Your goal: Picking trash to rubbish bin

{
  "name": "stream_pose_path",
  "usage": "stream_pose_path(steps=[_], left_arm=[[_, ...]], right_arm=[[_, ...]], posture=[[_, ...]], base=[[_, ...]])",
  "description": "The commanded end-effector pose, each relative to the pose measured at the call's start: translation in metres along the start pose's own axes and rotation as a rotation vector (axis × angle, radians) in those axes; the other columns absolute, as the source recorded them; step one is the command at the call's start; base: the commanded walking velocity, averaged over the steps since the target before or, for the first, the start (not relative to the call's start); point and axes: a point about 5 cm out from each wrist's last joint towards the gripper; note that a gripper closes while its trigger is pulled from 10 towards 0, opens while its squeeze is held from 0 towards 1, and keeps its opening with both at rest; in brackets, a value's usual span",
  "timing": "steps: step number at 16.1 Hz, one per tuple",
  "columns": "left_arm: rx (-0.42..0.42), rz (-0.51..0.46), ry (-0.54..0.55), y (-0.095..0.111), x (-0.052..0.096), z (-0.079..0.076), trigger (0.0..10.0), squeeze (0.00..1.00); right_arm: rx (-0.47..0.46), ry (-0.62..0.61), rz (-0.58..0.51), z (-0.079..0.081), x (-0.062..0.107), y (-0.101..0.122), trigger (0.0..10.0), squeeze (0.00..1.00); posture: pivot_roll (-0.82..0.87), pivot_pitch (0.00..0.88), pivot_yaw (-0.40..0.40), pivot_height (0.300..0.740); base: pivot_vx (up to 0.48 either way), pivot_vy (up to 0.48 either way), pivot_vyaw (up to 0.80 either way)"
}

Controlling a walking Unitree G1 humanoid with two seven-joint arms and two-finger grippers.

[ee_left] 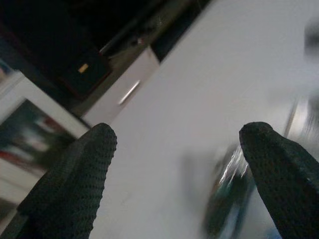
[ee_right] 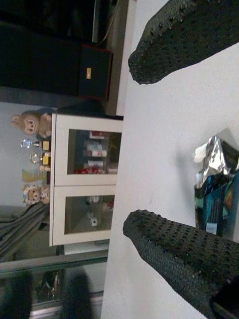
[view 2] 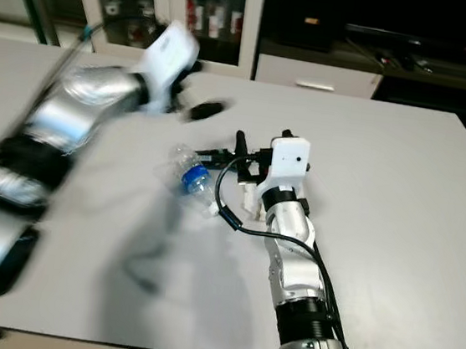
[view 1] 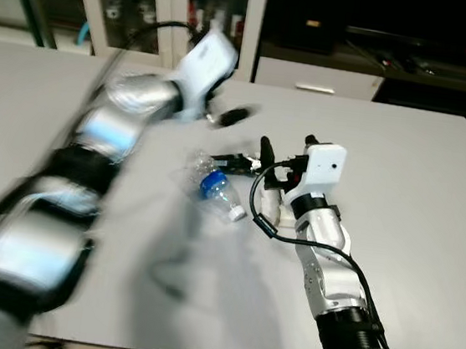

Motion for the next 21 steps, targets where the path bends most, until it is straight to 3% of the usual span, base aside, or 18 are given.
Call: stream_pose_path(steps=[1,3,7,9,12,16,21], left_arm=[[-0.089,-0.007,-0.068,0.0,0.0,-0.006,10.0,0.0],[-0.108,-0.018,-0.275,-0.02,0.025,-0.005,10.0,0.0],[-0.105,-0.011,-0.378,-0.028,0.033,-0.004,10.0,0.0],[-0.057,-0.017,-0.437,-0.028,0.031,-0.003,10.0,0.0],[-0.089,0.037,-0.579,-0.034,0.024,-0.017,10.0,0.0],[-0.116,0.087,-0.679,-0.036,0.009,-0.036,10.0,0.0],[-0.263,0.119,-0.725,-0.034,-0.004,-0.05,10.0,0.0]], right_arm=[[-0.007,-0.005,-0.003,-0.001,0.0,0.002,10.0,0.0],[-0.008,0.001,0.006,0.0,0.001,0.0,10.0,0.0],[-0.003,-0.004,0.002,-0.002,0.0,0.001,10.0,0.0],[-0.005,-0.005,0.004,-0.003,0.001,0.001,10.0,0.0],[-0.012,0.001,-0.002,0.0,0.001,0.002,10.0,0.0],[-0.017,-0.009,-0.006,-0.001,0.004,0.002,10.0,0.0],[-0.018,-0.025,-0.009,-0.003,0.008,0.003,10.0,0.0]], posture=[[0.0,0.006,-0.008,0.74],[0.0,0.011,-0.006,0.74],[0.0,0.011,-0.001,0.74],[-0.01,0.011,0.006,0.74],[-0.02,0.012,0.021,0.74],[-0.04,0.017,0.047,0.74],[-0.07,0.023,0.069,0.74]], base=[[0.0,0.0,0.0],[0.0,0.0,0.0],[0.0,0.0,0.0],[0.0,0.0,0.0],[0.0,0.0,0.0],[0.0,0.0,0.0],[0.0,0.0,0.0]])
Point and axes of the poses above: a point about 5 cm out from each wrist's last joint towards the gripper, its own x axis pointing back from the gripper into the wrist, its own y axis along the axis of the wrist's last joint, z = x × y, and after that the axes turned 7 degrees about x, right-handed
